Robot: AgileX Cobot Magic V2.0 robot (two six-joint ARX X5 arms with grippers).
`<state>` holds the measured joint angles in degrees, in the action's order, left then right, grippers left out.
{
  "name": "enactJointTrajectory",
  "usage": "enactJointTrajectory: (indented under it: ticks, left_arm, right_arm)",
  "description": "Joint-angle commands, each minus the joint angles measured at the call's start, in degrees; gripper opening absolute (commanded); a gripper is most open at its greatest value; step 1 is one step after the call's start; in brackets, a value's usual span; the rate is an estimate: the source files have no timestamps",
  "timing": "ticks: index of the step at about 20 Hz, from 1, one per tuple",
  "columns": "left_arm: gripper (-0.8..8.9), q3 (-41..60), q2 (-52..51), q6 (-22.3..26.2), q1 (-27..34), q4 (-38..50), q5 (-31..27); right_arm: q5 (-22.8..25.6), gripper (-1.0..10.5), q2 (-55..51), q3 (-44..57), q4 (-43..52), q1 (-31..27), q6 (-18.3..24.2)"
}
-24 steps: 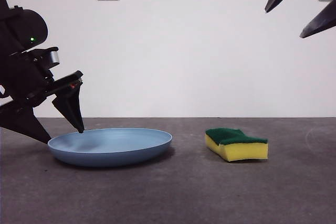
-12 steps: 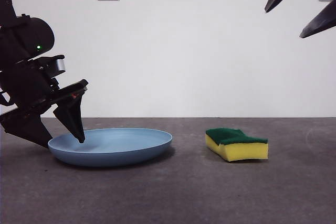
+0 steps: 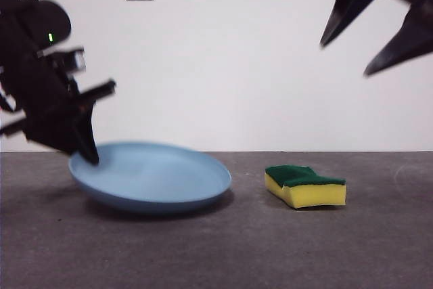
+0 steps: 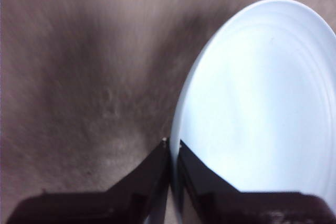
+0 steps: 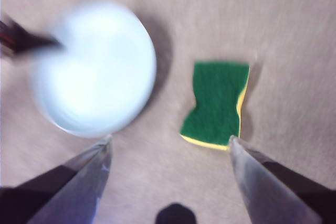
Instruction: Pick up the plate,pick up the cloth,clean the plate with the cloth
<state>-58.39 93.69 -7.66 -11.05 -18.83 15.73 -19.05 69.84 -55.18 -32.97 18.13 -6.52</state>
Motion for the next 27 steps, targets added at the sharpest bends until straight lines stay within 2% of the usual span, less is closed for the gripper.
enactJointTrajectory:
  ticks: [1, 5, 6, 8, 9, 12, 18, 20, 22, 25, 27]
  left_arm:
    - [-0.07, 0.1, -5.3, 1.7, -0.1, -0.5, -1.4]
    - [-0.07, -0.1, -15.1, 3.7, -0.1, -4.0, -5.7]
    - [-0.07, -0.2, -17.7, 4.5, -0.1, -5.2, -5.8]
    - [-0.07, -0.3, -21.6, 5.0, -0.1, -7.5, -6.2]
    - [-0.07, -0.3, -22.9, 5.0, -0.1, -8.2, -6.5]
    - [-0.07, -0.3, -25.8, 6.4, -0.1, -9.7, -6.7]
    - [-0.07, -0.3, -25.9, 6.5, -0.1, -11.4, -6.7]
    - [-0.07, -0.3, -25.9, 6.5, -0.1, -11.4, -6.7]
    - [-0.07, -0.3, -25.9, 6.5, -0.1, -11.3, -6.6]
    - [-0.07, -0.3, -25.9, 6.5, -0.1, -11.3, -6.6]
    - [-0.07, -0.3, -25.9, 6.5, -0.1, -11.3, -6.6]
  right_arm:
    - [3.5, 3.7, 5.8, -2.1, 0.3, 2.6, 2.0]
    - [10.0, 3.7, 17.0, -8.2, 0.4, 6.4, 3.7]
    - [12.9, 3.7, 20.0, -10.1, 0.4, 7.4, 3.8]
    - [15.3, 3.1, 24.2, -12.6, 0.4, 8.2, 5.6]
    - [15.4, 2.8, 25.9, -13.2, 0.6, 8.2, 6.2]
    - [16.2, 2.8, 30.1, -13.6, 1.2, 8.2, 6.2]
    - [16.2, 2.7, 34.7, -13.6, 1.9, 8.2, 6.1]
    - [16.4, 1.8, 35.9, -13.6, 1.8, 8.2, 6.1]
    - [16.5, 1.8, 37.4, -13.6, 1.8, 8.2, 6.1]
    - [16.5, 0.2, 39.1, -13.6, 1.7, 8.2, 6.2]
    - [16.5, -0.2, 39.2, -13.6, 1.4, 8.2, 6.2]
